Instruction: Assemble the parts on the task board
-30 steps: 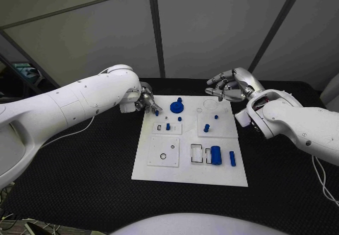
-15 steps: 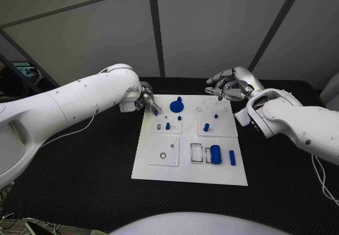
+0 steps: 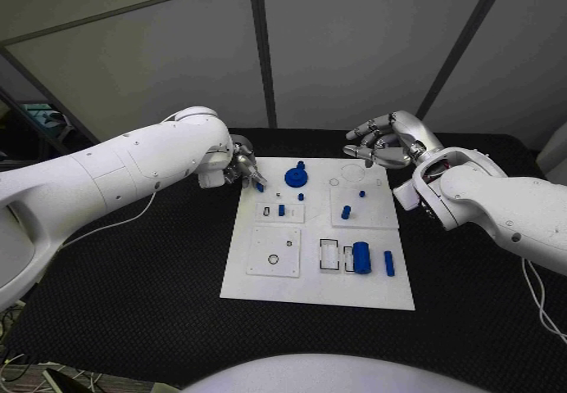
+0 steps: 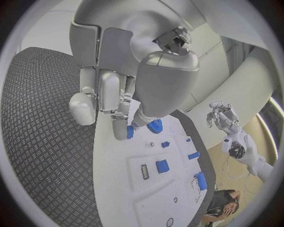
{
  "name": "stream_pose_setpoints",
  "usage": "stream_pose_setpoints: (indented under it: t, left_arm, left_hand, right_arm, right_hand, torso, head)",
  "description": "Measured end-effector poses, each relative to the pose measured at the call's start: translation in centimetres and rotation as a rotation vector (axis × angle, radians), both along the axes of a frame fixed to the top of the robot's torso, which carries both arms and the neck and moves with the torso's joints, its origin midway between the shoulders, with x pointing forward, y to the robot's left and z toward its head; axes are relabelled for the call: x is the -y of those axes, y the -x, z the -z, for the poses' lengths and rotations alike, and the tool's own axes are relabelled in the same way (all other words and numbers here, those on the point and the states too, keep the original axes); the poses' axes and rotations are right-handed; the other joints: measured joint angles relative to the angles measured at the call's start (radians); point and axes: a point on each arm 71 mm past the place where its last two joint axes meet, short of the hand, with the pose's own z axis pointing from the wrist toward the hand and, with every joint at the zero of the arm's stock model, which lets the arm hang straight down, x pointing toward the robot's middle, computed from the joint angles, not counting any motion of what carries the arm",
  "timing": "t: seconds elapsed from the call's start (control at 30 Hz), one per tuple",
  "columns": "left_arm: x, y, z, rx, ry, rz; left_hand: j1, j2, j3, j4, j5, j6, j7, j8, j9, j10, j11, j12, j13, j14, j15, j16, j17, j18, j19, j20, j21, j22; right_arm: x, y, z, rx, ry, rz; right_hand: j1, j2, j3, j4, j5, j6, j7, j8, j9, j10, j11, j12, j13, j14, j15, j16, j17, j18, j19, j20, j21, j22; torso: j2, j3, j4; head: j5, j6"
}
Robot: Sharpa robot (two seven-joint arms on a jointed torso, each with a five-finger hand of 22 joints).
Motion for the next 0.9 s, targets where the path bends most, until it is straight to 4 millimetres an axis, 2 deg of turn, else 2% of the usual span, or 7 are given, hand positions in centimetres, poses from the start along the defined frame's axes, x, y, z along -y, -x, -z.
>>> stream_pose_setpoints:
  t: [0.13, 0.47, 0.9]
  left_arm:
    - [-0.3, 0.1, -0.1, 0.01, 0.021, -0.015]
    - [-0.5, 1.4, -0.7, 0.034, 0.094, -0.033]
    - [0.0, 4.3, -0.3, 0.085, 0.147, -0.026]
  left_hand:
    - [-0.033, -0.033, 0.072, -0.011, 0.0, 0.0, 0.0, 0.011, 0.024, 0.007, 0.0, 0.0, -0.001, 0.004, -0.003, 0.0, 0.001, -0.001, 0.005, -0.002, 0.002, 0.009]
    - [-0.078, -0.072, 0.159, -0.036, 0.0, 0.0, 0.0, 0.027, 0.053, 0.018, 0.004, 0.0, -0.002, 0.0, -0.007, 0.004, 0.003, -0.001, 0.016, -0.006, 0.014, 0.031]
    - [-0.096, -0.089, 0.193, -0.049, 0.004, 0.006, -0.006, 0.035, 0.066, 0.022, 0.007, 0.0, -0.003, 0.004, -0.01, 0.004, 0.004, -0.001, 0.026, -0.009, 0.025, 0.046]
  right_arm:
    - [0.0, 0.0, 0.0, 0.0, 0.0, 0.0]
    - [0.1, 0.0, 0.0, 0.0, 0.001, 0.001]
    - [0.2, 0.0, 0.0, 0.0, 0.002, 0.004]
  right_hand:
    - [0.0, 0.0, 0.0, 0.0, 0.0, 0.0, 0.0, 0.0, 0.0, 0.0, 0.0, 0.0, 0.0, 0.0, 0.0, 0.0, 0.0, 0.0, 0.0, 0.0, 0.0, 0.0]
    - [0.0, 0.0, 0.0, 0.0, 0.0, 0.0, 0.0, 0.0, 0.0, 0.0, 0.0, 0.0, -0.001, 0.0, 0.0, 0.0, 0.0, 0.0, 0.008, 0.0, -0.004, 0.0]
    - [0.0, 0.0, 0.0, 0.0, 0.0, 0.0, 0.0, 0.0, 0.0, 0.0, 0.0, 0.0, -0.001, 0.0, 0.0, 0.0, 0.0, 0.0, 0.008, 0.0, -0.004, 0.0]
  torso:
    - [0.0, 0.0, 0.0001]
    - [-0.002, 0.0005, 0.0008]
    - [-0.003, 0.0009, 0.0044]
  head:
    - [0.001, 0.0]
    - [0.003, 0.001]
    - [0.009, 0.0]
